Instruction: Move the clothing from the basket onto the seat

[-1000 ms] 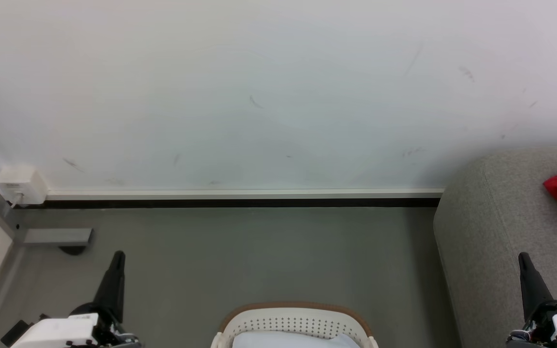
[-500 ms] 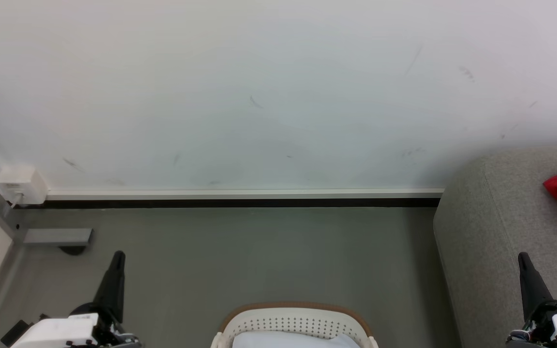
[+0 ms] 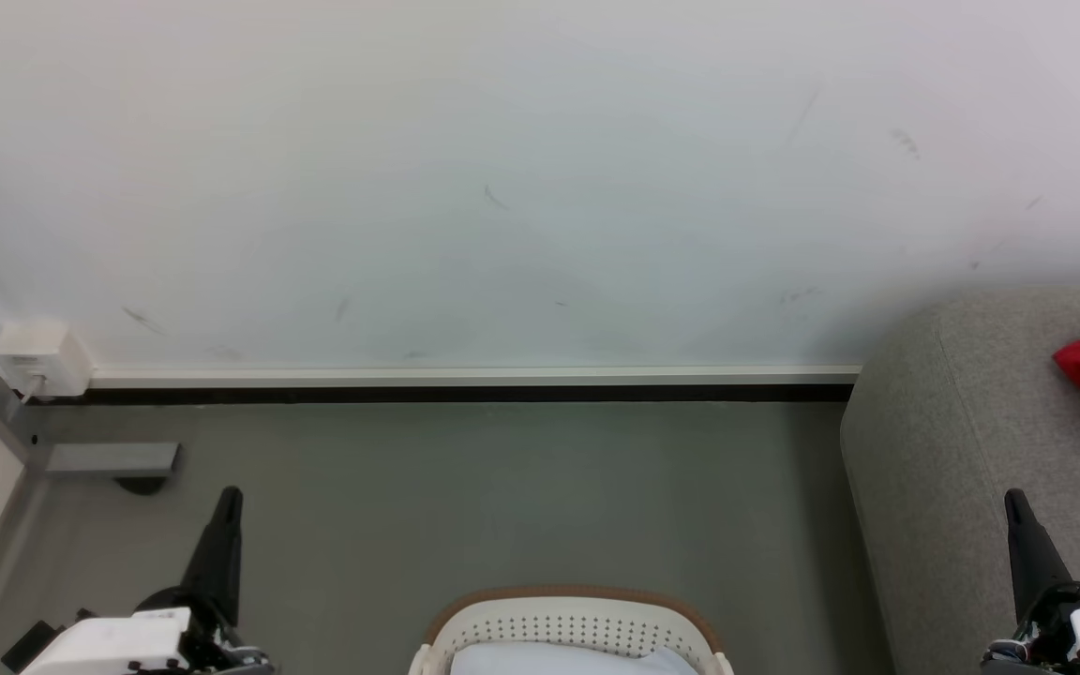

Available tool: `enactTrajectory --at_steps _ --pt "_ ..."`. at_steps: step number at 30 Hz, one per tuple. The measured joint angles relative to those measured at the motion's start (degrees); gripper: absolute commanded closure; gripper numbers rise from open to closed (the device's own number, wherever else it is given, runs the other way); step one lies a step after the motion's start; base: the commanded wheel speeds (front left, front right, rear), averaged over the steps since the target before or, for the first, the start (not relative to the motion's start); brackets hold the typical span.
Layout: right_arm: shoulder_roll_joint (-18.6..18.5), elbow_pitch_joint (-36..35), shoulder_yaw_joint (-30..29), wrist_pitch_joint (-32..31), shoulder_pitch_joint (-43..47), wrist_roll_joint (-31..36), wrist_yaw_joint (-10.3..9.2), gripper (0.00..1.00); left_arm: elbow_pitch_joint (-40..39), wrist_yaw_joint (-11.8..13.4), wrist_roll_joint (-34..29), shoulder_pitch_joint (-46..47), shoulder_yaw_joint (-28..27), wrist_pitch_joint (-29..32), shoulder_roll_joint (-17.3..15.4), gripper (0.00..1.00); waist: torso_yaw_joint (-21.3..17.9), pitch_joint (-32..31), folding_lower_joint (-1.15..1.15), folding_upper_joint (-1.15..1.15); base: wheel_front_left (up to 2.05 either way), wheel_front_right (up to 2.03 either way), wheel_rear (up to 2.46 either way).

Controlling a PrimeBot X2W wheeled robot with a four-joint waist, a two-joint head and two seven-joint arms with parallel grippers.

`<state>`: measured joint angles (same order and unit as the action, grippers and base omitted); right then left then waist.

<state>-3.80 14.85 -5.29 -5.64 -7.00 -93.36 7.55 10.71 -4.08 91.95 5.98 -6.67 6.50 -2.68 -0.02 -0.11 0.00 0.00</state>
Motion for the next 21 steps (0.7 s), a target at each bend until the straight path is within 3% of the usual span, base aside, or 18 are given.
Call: enactTrajectory --at_steps 21 --pt "-0.2 0.0 0.4 0.2 0.0 -0.3 0.00 1.00 0.0 0.0 0.0 0.0 0.0 0.0 0.0 1.00 0.0 0.0 0.00 0.00 0.00 0.00 0.00"
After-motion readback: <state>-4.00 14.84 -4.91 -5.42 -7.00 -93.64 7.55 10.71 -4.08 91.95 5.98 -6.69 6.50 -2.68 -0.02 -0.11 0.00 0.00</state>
